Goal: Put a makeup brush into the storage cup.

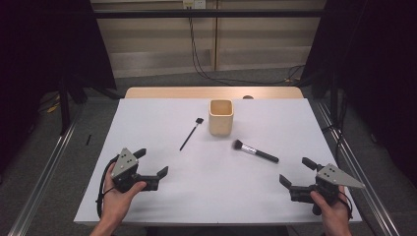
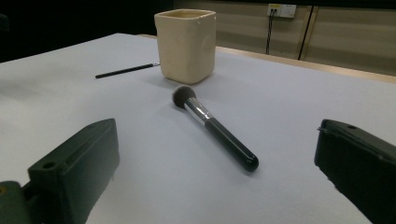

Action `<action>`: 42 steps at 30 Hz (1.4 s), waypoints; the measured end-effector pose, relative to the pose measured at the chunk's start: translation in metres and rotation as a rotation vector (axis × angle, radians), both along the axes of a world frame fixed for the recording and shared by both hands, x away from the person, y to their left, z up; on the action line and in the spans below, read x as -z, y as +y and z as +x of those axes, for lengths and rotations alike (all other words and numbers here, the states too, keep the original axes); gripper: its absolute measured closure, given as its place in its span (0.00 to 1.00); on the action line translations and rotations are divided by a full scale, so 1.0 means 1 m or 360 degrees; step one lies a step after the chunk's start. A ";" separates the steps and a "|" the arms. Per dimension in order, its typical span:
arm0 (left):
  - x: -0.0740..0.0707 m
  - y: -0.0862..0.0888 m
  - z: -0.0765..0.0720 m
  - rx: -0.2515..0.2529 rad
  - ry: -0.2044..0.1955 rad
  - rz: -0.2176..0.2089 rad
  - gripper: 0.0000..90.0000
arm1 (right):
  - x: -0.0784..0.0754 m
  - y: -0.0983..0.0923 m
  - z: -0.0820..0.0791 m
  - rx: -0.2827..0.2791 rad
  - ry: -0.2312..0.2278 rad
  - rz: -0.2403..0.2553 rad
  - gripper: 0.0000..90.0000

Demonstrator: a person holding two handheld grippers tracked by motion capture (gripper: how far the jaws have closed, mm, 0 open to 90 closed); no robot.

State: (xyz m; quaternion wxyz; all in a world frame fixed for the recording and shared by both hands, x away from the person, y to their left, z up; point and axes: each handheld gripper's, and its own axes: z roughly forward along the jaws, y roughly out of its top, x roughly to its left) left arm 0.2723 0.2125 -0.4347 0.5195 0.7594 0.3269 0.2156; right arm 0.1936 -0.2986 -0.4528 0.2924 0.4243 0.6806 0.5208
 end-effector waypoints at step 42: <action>-0.021 -0.053 0.095 -0.0052 -0.0055 -0.0028 0.03 | 0.000 -0.002 0.001 0.0004 0.0000 0.0012 0.00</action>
